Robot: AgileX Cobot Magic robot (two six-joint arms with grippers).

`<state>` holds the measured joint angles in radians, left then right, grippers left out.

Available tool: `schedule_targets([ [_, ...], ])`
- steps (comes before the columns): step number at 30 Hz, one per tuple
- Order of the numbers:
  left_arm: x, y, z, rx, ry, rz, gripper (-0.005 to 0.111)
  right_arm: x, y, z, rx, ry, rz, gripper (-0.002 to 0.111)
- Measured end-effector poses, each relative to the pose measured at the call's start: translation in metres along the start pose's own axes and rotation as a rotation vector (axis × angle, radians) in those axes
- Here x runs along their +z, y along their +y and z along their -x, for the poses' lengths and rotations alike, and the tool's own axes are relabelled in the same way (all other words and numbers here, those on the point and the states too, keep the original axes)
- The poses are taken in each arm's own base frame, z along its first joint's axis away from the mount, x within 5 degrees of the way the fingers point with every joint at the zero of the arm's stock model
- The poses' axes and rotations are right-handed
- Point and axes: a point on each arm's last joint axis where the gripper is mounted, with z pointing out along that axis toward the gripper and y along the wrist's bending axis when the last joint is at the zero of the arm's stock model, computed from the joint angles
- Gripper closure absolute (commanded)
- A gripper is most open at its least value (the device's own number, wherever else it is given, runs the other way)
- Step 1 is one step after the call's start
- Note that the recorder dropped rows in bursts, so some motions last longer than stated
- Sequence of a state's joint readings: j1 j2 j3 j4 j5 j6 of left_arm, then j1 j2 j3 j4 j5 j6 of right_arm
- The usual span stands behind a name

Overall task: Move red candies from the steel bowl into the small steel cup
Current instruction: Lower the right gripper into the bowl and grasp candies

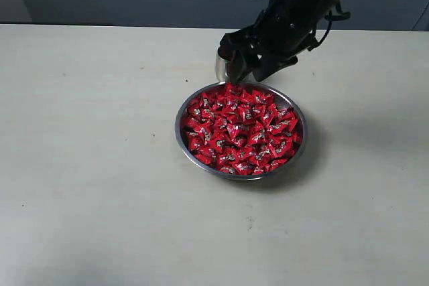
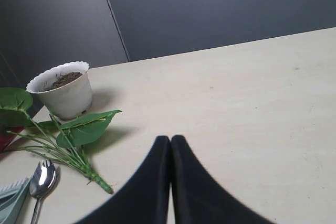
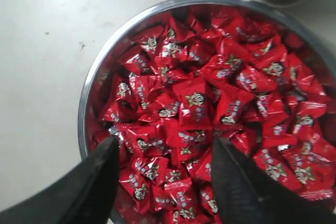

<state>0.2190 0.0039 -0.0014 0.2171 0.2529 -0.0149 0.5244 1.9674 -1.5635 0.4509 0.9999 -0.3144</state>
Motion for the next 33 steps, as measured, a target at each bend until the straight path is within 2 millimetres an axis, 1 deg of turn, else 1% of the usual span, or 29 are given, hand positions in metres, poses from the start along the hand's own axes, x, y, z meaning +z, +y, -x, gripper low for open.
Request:
schedule_targets([
  [3, 0.0, 0.0, 0.0, 0.0, 0.0, 0.0, 0.106, 0.013, 0.01, -0.001, -0.029, 0.008, -0.007, 0.057],
  [6, 0.0, 0.0, 0.0, 0.0, 0.0, 0.0, 0.106, 0.026, 0.009, 0.001, -0.009, -0.003, -0.04, 0.057],
  [11, 0.0, 0.0, 0.0, 0.0, 0.0, 0.0, 0.106, 0.047, -0.005, 0.0, 0.065, 0.016, -0.121, 0.057],
  [18, 0.0, 0.0, 0.0, 0.0, 0.0, 0.0, 0.106, 0.082, -0.019, -0.009, 0.123, 0.098, -0.142, 0.058],
  [19, 0.0, 0.0, 0.0, 0.0, 0.0, 0.0, 0.106, 0.087, -0.021, -0.01, 0.132, 0.107, -0.148, 0.06],
  [20, 0.0, 0.0, 0.0, 0.0, 0.0, 0.0, 0.106, 0.089, -0.023, -0.01, 0.138, 0.108, -0.154, 0.066],
  [22, 0.0, 0.0, 0.0, 0.0, 0.0, 0.0, 0.106, 0.094, -0.026, -0.012, 0.148, 0.113, -0.168, 0.081],
  [24, 0.0, 0.0, 0.0, 0.0, 0.0, 0.0, 0.106, 0.097, -0.028, -0.012, 0.155, 0.106, -0.175, 0.1],
  [25, 0.0, 0.0, 0.0, 0.0, 0.0, 0.0, 0.106, 0.097, -0.028, -0.011, 0.156, 0.1, -0.178, 0.108],
  [29, 0.0, 0.0, 0.0, 0.0, 0.0, 0.0, 0.106, 0.095, -0.027, -0.01, 0.16, 0.085, -0.178, 0.105],
  [33, 0.0, 0.0, 0.0, 0.0, 0.0, 0.0, 0.106, 0.084, -0.023, -0.006, 0.151, 0.058, -0.176, 0.105],
])
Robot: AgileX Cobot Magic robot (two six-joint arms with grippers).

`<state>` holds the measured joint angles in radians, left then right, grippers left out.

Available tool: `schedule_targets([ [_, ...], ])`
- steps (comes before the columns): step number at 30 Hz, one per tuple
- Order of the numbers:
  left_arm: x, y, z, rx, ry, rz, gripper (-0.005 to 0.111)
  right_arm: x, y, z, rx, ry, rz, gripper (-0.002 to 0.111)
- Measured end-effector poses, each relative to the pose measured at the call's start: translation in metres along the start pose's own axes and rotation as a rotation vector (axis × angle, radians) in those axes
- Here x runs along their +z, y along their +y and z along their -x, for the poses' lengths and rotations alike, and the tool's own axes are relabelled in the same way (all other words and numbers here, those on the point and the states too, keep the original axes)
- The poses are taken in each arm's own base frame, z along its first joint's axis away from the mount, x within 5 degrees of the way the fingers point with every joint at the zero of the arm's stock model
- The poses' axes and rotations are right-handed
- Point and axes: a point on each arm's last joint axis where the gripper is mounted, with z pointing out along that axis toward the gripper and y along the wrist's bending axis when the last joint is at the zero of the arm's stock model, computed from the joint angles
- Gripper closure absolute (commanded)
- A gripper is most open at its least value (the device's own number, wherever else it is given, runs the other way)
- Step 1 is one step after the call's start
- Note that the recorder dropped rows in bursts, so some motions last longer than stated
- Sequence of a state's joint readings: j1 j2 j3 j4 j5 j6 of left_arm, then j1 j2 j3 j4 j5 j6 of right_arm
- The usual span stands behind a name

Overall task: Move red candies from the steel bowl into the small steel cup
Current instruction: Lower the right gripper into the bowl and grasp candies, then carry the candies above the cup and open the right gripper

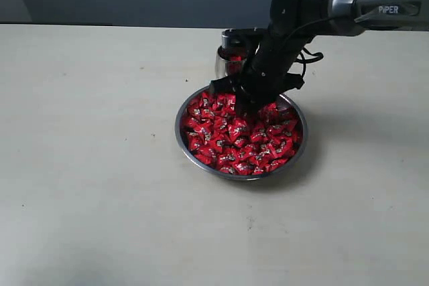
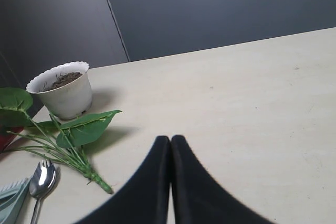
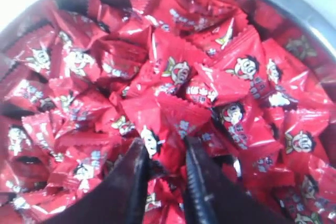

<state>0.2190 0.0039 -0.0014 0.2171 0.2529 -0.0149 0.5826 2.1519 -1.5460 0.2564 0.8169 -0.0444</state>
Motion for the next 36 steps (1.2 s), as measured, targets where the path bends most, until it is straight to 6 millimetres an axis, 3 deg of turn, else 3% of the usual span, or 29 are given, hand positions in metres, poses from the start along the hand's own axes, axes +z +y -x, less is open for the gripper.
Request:
schedule_targets([
  [7, 0.0, 0.0, 0.0, 0.0, 0.0, 0.0, 0.106, -0.025, 0.005, 0.003, -0.009, -0.052, 0.008, 0.105],
  [18, 0.0, 0.0, 0.0, 0.0, 0.0, 0.0, 0.106, -0.029, 0.006, 0.002, -0.011, -0.037, 0.01, 0.105],
  [21, 0.0, 0.0, 0.0, 0.0, 0.0, 0.0, 0.106, -0.039, 0.008, 0.006, -0.025, -0.05, 0.009, 0.105],
  [25, 0.0, 0.0, 0.0, 0.0, 0.0, 0.0, 0.106, -0.063, 0.01, 0.026, -0.037, -0.141, 0.016, 0.105],
  [29, 0.0, 0.0, 0.0, 0.0, 0.0, 0.0, 0.106, -0.079, -0.004, 0.05, -0.013, -0.228, 0.011, 0.105],
  [36, 0.0, 0.0, 0.0, 0.0, 0.0, 0.0, 0.106, -0.059, -0.024, 0.084, 0.012, -0.28, 0.005, 0.105],
])
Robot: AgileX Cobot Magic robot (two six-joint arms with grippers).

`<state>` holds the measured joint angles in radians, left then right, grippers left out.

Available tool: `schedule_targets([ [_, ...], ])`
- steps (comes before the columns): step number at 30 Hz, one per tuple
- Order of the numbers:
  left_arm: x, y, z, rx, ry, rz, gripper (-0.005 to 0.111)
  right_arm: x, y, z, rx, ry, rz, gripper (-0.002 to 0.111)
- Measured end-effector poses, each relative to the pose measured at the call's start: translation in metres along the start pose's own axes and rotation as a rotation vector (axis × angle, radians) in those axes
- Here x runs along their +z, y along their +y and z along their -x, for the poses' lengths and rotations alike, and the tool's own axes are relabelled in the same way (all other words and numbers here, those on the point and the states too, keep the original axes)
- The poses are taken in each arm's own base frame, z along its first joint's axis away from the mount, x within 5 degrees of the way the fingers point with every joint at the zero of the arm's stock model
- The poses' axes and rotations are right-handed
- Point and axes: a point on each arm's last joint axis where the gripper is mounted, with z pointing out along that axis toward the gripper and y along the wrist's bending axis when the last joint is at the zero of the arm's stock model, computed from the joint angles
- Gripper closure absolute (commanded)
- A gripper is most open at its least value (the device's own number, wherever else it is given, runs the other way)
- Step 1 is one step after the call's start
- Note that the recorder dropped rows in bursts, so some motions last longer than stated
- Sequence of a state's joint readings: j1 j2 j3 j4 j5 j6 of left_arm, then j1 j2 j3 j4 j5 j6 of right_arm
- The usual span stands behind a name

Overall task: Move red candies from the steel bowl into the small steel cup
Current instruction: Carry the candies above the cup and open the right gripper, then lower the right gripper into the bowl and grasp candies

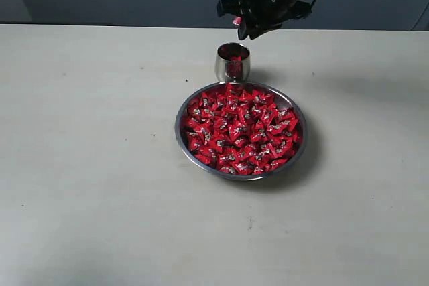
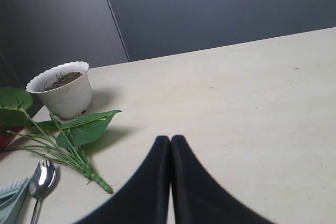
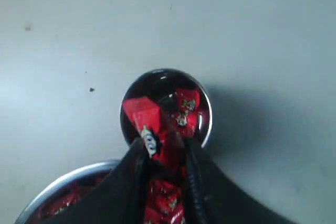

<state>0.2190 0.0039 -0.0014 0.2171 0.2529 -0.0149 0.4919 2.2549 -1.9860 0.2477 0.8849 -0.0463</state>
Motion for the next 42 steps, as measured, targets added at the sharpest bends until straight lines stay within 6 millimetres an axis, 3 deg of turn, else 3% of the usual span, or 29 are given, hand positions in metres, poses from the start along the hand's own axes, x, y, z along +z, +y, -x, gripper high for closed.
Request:
schedule_targets([
  [4, 0.0, 0.0, 0.0, 0.0, 0.0, 0.0, 0.106, 0.018, -0.002, 0.008, -0.003, 0.0, 0.008, 0.105],
  [11, 0.0, 0.0, 0.0, 0.0, 0.0, 0.0, 0.106, 0.044, -0.008, 0.004, -0.004, 0.043, 0.0, 0.103],
  [13, 0.0, 0.0, 0.0, 0.0, 0.0, 0.0, 0.106, 0.045, -0.008, 0.004, -0.004, 0.048, 0.0, 0.092],
  [16, 0.0, 0.0, 0.0, 0.0, 0.0, 0.0, 0.106, 0.045, -0.008, 0.003, -0.004, 0.049, 0.0, 0.068],
  [18, 0.0, 0.0, 0.0, 0.0, 0.0, 0.0, 0.106, 0.045, -0.008, 0.004, -0.004, 0.047, 0.0, 0.06],
  [24, 0.0, 0.0, 0.0, 0.0, 0.0, 0.0, 0.106, 0.034, -0.006, 0.008, -0.013, 0.033, -0.004, 0.064],
  [32, 0.0, 0.0, 0.0, 0.0, 0.0, 0.0, 0.106, -0.009, 0.002, 0.008, -0.055, 0.107, -0.02, 0.064],
  [37, 0.0, 0.0, 0.0, 0.0, 0.0, 0.0, 0.106, -0.008, 0.002, -0.004, -0.085, 0.228, -0.011, 0.064],
  [42, 0.0, 0.0, 0.0, 0.0, 0.0, 0.0, 0.106, -0.004, 0.016, -0.028, -0.11, 0.321, 0.004, 0.064],
])
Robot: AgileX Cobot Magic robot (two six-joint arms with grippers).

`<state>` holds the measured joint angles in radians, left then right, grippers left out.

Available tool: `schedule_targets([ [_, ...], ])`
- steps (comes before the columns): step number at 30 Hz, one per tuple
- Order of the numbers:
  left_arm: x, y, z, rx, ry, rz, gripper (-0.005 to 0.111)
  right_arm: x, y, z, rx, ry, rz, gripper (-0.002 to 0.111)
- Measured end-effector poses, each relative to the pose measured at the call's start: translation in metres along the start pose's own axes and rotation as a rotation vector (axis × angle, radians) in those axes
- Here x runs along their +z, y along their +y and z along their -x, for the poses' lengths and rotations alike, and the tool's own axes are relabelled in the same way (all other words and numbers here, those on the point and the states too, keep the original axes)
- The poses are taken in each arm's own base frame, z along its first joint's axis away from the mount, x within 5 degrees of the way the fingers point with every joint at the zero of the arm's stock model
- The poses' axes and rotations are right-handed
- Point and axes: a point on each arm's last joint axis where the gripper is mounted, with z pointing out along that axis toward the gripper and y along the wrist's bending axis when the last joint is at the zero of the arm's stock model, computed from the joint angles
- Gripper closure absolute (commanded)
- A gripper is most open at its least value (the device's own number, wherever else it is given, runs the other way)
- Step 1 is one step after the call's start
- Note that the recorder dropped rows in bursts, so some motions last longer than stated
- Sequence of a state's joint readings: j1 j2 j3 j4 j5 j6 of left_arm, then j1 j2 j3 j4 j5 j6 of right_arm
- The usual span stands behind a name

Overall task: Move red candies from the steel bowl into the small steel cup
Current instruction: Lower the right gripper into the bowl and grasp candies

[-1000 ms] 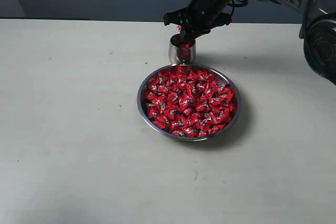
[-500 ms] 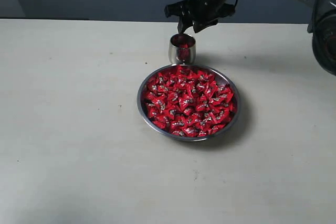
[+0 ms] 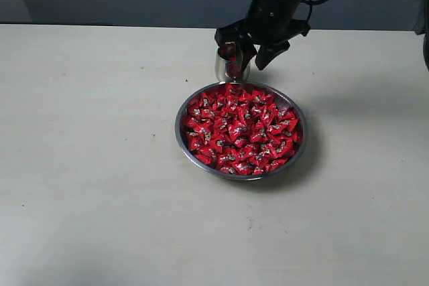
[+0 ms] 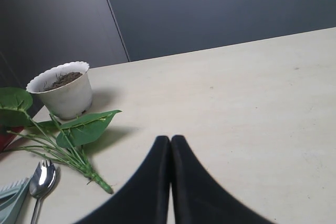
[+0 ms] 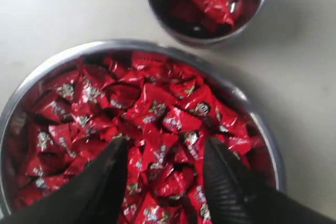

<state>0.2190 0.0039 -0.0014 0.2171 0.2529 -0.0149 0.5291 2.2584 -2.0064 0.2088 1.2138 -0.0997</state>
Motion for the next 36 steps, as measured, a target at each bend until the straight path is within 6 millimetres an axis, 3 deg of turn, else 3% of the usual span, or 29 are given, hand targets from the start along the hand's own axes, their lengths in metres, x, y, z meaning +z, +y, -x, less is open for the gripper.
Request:
schedule_targets([
  [8, 0.0, 0.0, 0.0, 0.0, 0.0, 0.0, 0.106, 0.036, 0.005, -0.039, 0.047, 0.117, 0.055, 0.064],
  [21, 0.0, 0.0, 0.0, 0.0, 0.0, 0.0, 0.106, 0.04, 0.004, -0.034, 0.058, 0.054, 0.055, 0.064],
  [27, 0.0, 0.0, 0.0, 0.0, 0.0, 0.0, 0.106, 0.056, 0.001, -0.035, 0.066, 0.078, 0.054, 0.065],
  [30, 0.0, 0.0, 0.0, 0.0, 0.0, 0.0, 0.106, 0.064, -0.001, -0.036, 0.07, 0.088, 0.052, 0.075],
  [34, 0.0, 0.0, 0.0, 0.0, 0.0, 0.0, 0.106, 0.068, -0.002, -0.035, 0.072, 0.081, 0.05, 0.109],
  [36, 0.0, 0.0, 0.0, 0.0, 0.0, 0.0, 0.106, 0.068, -0.002, -0.035, 0.072, 0.079, 0.049, 0.108],
])
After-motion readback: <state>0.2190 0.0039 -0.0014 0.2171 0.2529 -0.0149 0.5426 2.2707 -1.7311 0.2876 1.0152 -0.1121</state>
